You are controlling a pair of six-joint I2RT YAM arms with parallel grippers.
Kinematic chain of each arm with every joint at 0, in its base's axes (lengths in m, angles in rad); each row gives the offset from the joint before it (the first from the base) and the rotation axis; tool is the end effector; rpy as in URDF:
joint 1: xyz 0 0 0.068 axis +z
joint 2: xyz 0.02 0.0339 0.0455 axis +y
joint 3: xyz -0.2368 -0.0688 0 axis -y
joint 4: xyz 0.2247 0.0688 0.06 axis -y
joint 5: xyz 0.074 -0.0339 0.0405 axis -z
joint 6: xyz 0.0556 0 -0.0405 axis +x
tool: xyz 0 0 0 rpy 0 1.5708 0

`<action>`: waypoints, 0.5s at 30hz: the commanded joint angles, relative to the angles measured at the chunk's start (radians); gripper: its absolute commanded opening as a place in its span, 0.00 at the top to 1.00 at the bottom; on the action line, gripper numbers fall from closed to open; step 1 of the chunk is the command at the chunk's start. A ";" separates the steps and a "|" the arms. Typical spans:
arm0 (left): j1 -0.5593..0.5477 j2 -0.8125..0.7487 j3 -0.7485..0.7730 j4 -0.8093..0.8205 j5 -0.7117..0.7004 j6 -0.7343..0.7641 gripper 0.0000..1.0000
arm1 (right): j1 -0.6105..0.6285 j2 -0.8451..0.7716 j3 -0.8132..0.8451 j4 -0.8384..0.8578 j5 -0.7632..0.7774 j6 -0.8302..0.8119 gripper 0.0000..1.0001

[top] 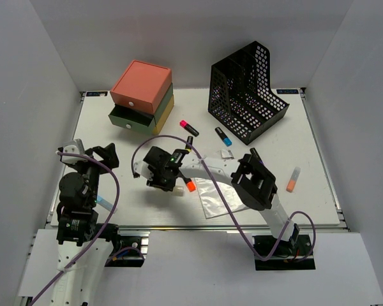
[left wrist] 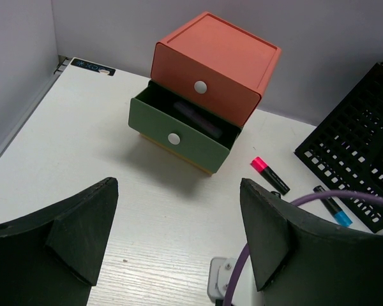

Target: Organize the desk

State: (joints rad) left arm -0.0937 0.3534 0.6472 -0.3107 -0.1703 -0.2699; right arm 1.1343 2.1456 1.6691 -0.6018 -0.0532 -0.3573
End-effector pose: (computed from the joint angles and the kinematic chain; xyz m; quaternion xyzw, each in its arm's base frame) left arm 0.1246 -0.0022 0.3158 -0.1219 0.7025 -0.0667 0.6980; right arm 0.1821 0.3974 0.1484 -0.6626 0.7077 0.1162 0.2157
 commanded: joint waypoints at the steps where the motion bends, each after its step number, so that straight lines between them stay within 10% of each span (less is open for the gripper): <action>1: 0.005 0.001 -0.004 -0.008 -0.006 0.009 0.14 | -0.027 -0.121 0.150 -0.044 0.033 -0.114 1.00; 15: 0.005 0.002 -0.004 -0.018 -0.026 0.009 0.14 | -0.117 -0.086 0.465 0.296 0.062 -0.336 1.00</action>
State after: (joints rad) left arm -0.0937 0.3534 0.6472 -0.3145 -0.1783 -0.2699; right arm 1.0279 2.0304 2.0708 -0.4767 0.0177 -0.6266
